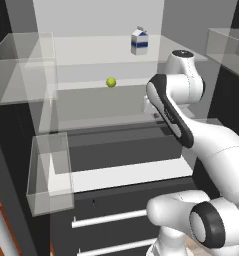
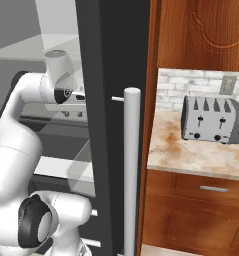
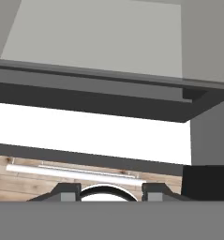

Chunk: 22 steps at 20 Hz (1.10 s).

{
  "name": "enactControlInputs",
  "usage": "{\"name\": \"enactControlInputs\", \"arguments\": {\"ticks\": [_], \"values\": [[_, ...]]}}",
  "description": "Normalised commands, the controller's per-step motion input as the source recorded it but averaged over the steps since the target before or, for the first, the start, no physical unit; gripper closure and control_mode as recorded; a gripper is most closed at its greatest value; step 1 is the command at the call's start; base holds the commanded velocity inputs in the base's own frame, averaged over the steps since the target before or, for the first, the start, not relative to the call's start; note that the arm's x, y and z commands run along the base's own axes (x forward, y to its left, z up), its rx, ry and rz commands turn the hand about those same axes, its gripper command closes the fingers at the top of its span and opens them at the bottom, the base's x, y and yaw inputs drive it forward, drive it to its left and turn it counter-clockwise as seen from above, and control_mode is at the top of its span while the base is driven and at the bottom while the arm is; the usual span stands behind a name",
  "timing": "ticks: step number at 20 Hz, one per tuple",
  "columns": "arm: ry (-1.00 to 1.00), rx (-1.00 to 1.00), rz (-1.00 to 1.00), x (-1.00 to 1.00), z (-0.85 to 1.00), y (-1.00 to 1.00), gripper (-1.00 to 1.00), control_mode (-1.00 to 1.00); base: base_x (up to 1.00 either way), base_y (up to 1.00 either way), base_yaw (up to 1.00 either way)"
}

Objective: Take out the milk from the fridge and place it on the tray on the counter. Then take the sugar cube near the tray and place it in the tray.

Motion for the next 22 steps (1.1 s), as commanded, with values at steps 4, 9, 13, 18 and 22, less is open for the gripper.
{"name": "enactControlInputs", "arguments": {"ticks": [4, 9, 13, 18, 22], "values": [[0.0, 0.0, 0.0, -0.06, 0.0, 0.0, -1.0, -1.0, 0.0, 0.0, 0.0], [-0.05, 0.0, 0.0, -0.38, 0.0, 0.05, -1.0, -1.0, 0.0, 0.0, 0.0], [-0.35, 0.0, 0.0, -0.4, 0.22, 0.02, -1.0, -1.0, 0.0, 0.0, 0.0], [-0.26, 0.01, 0.0, -0.36, 0.44, 0.0, -1.0, -1.0, 0.0, 0.0, 0.0], [-0.31, 0.0, 0.0, -0.04, 0.48, 0.0, -1.0, -1.0, 0.0, 0.0, 0.0]]}}
